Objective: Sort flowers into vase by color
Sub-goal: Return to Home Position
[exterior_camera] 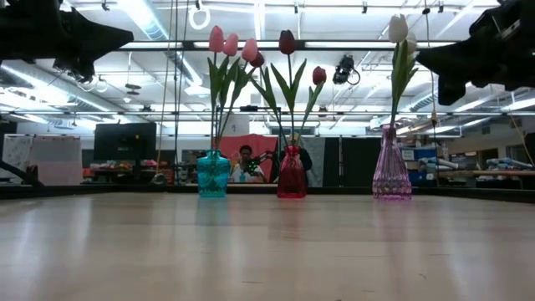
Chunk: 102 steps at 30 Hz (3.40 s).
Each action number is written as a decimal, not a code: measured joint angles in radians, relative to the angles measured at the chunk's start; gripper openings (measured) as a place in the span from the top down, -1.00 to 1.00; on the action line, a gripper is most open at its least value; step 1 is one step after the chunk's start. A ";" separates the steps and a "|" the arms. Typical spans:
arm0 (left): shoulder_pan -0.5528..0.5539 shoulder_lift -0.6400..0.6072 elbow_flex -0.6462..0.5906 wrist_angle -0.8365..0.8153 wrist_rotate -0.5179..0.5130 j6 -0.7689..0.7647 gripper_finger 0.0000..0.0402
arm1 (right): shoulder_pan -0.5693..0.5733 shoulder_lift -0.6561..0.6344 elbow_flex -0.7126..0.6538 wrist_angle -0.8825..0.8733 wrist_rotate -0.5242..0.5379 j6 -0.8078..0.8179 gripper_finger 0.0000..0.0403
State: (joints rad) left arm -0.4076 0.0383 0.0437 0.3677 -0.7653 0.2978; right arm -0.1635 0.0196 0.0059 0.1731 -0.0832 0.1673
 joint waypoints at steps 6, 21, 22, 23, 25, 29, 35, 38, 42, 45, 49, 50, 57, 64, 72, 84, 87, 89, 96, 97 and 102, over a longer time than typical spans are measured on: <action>0.095 0.000 0.000 -0.001 0.133 -0.063 1.00 | -0.098 0.000 0.000 0.066 -0.054 -0.028 0.90; 0.275 -0.001 0.000 -0.058 0.156 -0.132 1.00 | -0.440 0.001 0.000 0.046 -0.425 0.103 0.96; 0.275 -0.004 0.000 -0.063 0.148 -0.133 1.00 | -0.444 0.001 0.000 0.025 -0.434 0.102 0.96; 0.275 -0.009 0.000 -0.073 0.137 -0.134 1.00 | -0.444 0.001 0.000 0.003 -0.434 0.102 0.95; 0.273 -0.030 0.003 -0.123 0.129 -0.144 1.00 | -0.444 0.001 0.000 -0.028 -0.417 0.101 0.95; 0.260 -0.039 0.028 -0.213 0.124 -0.178 1.00 | -0.444 0.001 0.000 -0.073 -0.309 0.125 0.95; 0.220 -0.039 0.044 -0.268 0.130 -0.192 0.98 | -0.442 0.001 0.000 -0.070 -0.207 0.204 0.95; 0.217 -0.039 0.039 -0.257 0.130 -0.175 0.97 | -0.442 0.001 0.000 -0.070 -0.202 0.204 0.95; 0.218 -0.039 0.013 -0.241 0.130 -0.166 0.97 | -0.442 0.001 0.000 -0.070 -0.202 0.204 0.95; 0.217 -0.039 -0.008 -0.198 0.130 -0.119 0.97 | -0.442 0.001 0.000 -0.070 -0.202 0.204 0.95; 0.217 -0.038 -0.035 -0.118 0.130 -0.124 0.97 | -0.442 0.001 0.000 -0.070 -0.202 0.204 0.95; 0.217 -0.039 -0.035 -0.114 0.130 -0.125 0.97 | -0.442 0.001 0.000 -0.070 -0.202 0.204 0.95; 0.217 -0.039 -0.035 -0.107 0.130 -0.126 0.96 | -0.442 0.001 0.000 -0.070 -0.202 0.204 0.95; 0.217 -0.039 -0.035 -0.107 0.130 -0.126 0.96 | -0.442 0.001 0.000 -0.070 -0.202 0.204 0.95; 0.217 -0.039 -0.035 -0.107 0.130 -0.127 0.96 | -0.442 0.001 0.000 -0.070 -0.202 0.204 0.95; 0.217 -0.039 -0.035 -0.107 0.130 -0.127 0.96 | -0.442 0.001 0.000 -0.070 -0.202 0.204 0.95; 0.218 -0.039 -0.035 -0.107 0.130 -0.127 0.96 | -0.442 0.001 0.000 -0.070 -0.202 0.204 0.95; 0.217 -0.039 -0.035 -0.107 0.130 -0.127 0.96 | -0.442 0.001 0.000 -0.070 -0.202 0.204 0.94; 0.217 -0.039 -0.035 -0.107 0.130 -0.127 0.96 | -0.442 0.001 0.000 -0.070 -0.202 0.204 0.94; 0.217 -0.039 -0.035 -0.107 0.130 -0.127 0.96 | -0.442 0.001 0.000 -0.070 -0.202 0.204 0.94; 0.217 -0.039 -0.035 -0.107 0.130 -0.127 0.96 | -0.442 0.001 0.000 -0.070 -0.202 0.204 0.94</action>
State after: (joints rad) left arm -0.1902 -0.0002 0.0082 0.2604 -0.6350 0.1703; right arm -0.6056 0.0204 0.0063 0.1032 -0.2852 0.3714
